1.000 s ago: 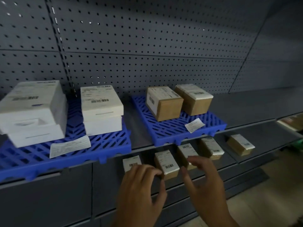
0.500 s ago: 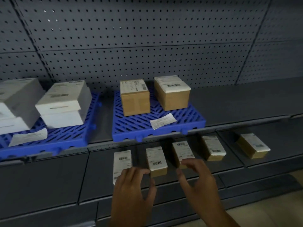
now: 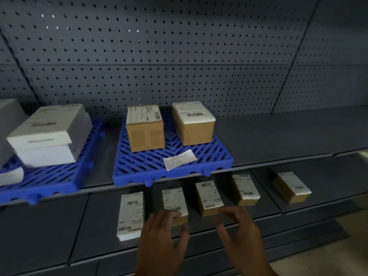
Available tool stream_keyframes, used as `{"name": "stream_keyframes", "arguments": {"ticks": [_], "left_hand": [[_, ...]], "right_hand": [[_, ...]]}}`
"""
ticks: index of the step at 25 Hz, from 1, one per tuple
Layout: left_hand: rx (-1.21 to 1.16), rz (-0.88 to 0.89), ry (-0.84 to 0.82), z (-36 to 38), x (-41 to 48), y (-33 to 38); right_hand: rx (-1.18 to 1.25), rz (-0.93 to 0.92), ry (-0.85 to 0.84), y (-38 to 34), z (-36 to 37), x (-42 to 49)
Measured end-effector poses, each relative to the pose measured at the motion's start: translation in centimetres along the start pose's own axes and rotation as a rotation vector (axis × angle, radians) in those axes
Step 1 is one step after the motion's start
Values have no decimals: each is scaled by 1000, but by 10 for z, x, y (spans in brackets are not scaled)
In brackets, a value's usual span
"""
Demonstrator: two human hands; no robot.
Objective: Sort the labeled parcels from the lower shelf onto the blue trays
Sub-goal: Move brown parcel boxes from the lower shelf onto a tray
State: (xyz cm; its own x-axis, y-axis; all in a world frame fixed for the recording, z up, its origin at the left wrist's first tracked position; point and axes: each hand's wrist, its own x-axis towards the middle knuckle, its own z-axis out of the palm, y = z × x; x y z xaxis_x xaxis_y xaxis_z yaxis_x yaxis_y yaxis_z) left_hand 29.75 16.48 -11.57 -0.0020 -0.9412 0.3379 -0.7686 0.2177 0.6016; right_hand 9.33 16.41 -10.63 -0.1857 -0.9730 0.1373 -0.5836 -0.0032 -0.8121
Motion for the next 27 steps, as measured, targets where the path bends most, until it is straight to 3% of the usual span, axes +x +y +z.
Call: {"name": "stream_keyframes", "arguments": {"ticks": [6, 12, 20, 27], "left_hand": [[6, -8, -21, 21, -4, 1], [-16, -209, -54, 50, 0, 9], [102, -310, -22, 96, 6, 9], [90, -624, 26, 136, 41, -65]], "right_hand": [[-39, 35, -20, 16, -8, 7], [159, 209, -132, 34, -16, 35], [109, 283, -211, 98, -15, 73], [-4, 300, -276, 170, 57, 129]]}}
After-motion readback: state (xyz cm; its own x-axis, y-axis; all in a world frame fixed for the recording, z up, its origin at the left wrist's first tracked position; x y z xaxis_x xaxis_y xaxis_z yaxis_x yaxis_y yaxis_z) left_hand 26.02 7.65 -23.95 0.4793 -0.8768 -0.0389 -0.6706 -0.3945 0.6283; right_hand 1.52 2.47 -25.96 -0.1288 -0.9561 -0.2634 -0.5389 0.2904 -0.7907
